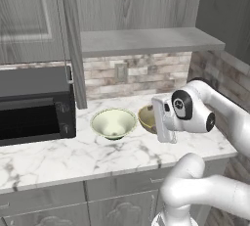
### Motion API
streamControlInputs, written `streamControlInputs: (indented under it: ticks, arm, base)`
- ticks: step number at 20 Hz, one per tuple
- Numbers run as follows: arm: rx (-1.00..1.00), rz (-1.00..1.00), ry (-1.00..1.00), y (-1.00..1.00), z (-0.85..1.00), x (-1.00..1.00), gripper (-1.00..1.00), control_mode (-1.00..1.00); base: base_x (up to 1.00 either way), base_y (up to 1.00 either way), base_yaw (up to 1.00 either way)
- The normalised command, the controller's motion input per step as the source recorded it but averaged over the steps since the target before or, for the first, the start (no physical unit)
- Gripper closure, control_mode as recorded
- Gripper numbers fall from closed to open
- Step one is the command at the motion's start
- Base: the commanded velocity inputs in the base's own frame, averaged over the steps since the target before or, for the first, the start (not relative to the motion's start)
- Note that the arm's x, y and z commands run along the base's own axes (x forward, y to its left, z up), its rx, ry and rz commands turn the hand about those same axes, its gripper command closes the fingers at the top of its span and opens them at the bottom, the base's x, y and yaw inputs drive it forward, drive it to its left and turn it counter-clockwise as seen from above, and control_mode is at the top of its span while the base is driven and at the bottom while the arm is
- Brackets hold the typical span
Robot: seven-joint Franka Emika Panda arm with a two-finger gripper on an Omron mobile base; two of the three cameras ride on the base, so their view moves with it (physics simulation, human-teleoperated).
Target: Open the cabinet. Pick the bowls from the counter and place them in the cabinet. Then close the cabinet.
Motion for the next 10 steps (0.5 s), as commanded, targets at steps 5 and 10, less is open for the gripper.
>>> streamControlInputs:
  ticks: [5, 10]
  arm:
    - [0.04, 0.00, 0.30, 0.00, 0.00, 0.00, -1.00, -1.00]
    - [0.01, 0.00, 0.22, 0.00, 0.00, 0.00, -1.00, -1.00]
  base:
    - [0.00, 0.00, 0.00]
    - [0.00, 0.00, 0.00]
